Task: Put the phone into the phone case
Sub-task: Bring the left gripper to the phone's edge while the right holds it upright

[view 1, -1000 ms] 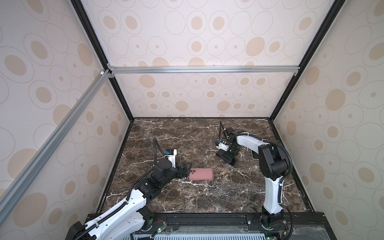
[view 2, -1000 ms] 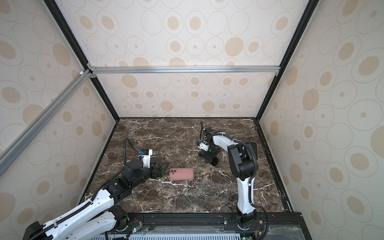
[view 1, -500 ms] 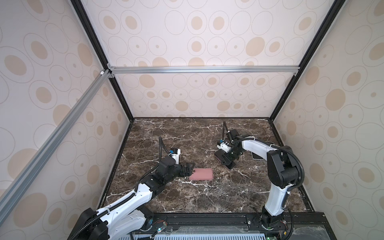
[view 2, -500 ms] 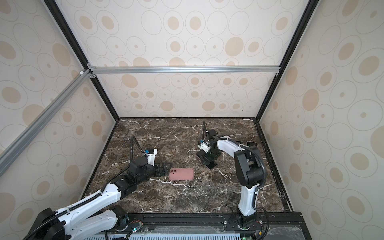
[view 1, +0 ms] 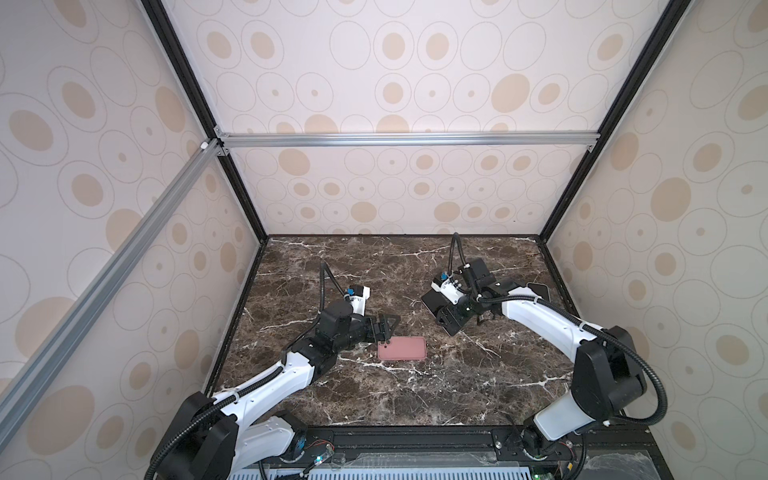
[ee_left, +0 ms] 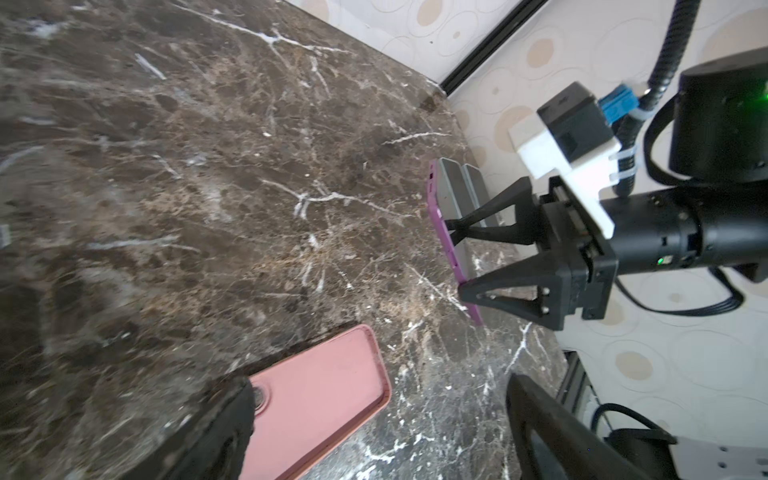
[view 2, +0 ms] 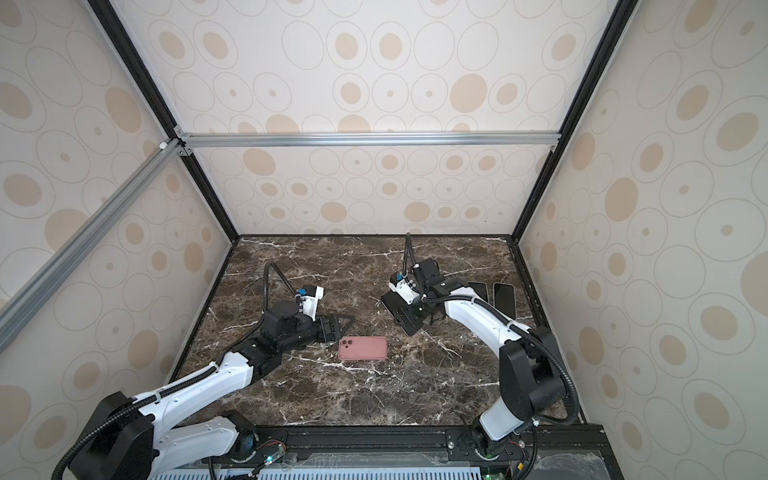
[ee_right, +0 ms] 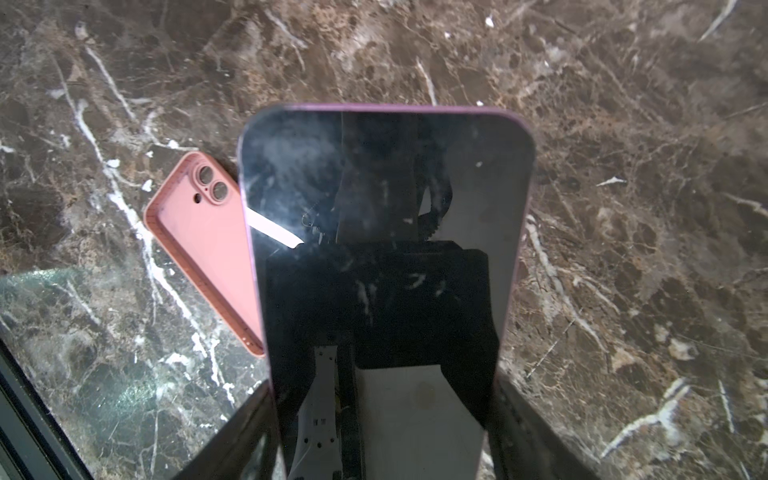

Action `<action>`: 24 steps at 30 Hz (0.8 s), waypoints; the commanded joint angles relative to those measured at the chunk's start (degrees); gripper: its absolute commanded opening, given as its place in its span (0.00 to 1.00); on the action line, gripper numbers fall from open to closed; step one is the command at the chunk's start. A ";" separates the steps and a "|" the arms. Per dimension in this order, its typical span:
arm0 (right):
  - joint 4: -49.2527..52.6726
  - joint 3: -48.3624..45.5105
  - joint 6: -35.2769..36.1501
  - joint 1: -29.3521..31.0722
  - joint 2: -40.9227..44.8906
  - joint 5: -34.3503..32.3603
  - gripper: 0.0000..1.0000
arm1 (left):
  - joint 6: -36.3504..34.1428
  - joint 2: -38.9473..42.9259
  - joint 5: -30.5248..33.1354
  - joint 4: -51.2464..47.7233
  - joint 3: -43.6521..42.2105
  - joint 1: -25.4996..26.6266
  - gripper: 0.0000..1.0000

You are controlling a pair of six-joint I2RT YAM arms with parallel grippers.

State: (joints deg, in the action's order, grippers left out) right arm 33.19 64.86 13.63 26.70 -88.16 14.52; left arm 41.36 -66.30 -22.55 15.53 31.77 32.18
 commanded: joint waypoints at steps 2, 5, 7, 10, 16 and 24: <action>-4.16 -1.57 -1.05 3.61 4.58 -1.38 0.00 | 1.39 -2.80 -8.94 7.32 3.77 -0.63 0.91; -4.37 -1.75 -1.21 5.83 6.12 -2.54 0.00 | 1.83 -4.55 -11.45 8.60 4.88 -0.81 0.86; -5.71 -2.24 -1.70 7.18 7.05 -2.62 0.00 | 2.30 -5.31 -12.33 9.11 5.56 -1.01 0.82; -8.03 -2.98 -2.10 9.64 8.34 -3.46 0.00 | 3.55 -6.17 -13.50 9.98 6.15 -1.22 0.75; -10.63 -3.27 -2.90 14.06 9.14 -5.74 0.00 | 5.39 -7.60 -15.51 11.85 6.33 -1.51 0.63; -11.74 -3.03 -2.81 16.96 8.97 -7.95 0.00 | 6.37 -7.45 -15.25 11.89 6.28 -1.93 0.30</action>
State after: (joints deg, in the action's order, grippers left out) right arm 24.12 61.69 11.14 42.92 -80.60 7.90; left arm 46.98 -73.95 -37.06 25.36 35.86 30.83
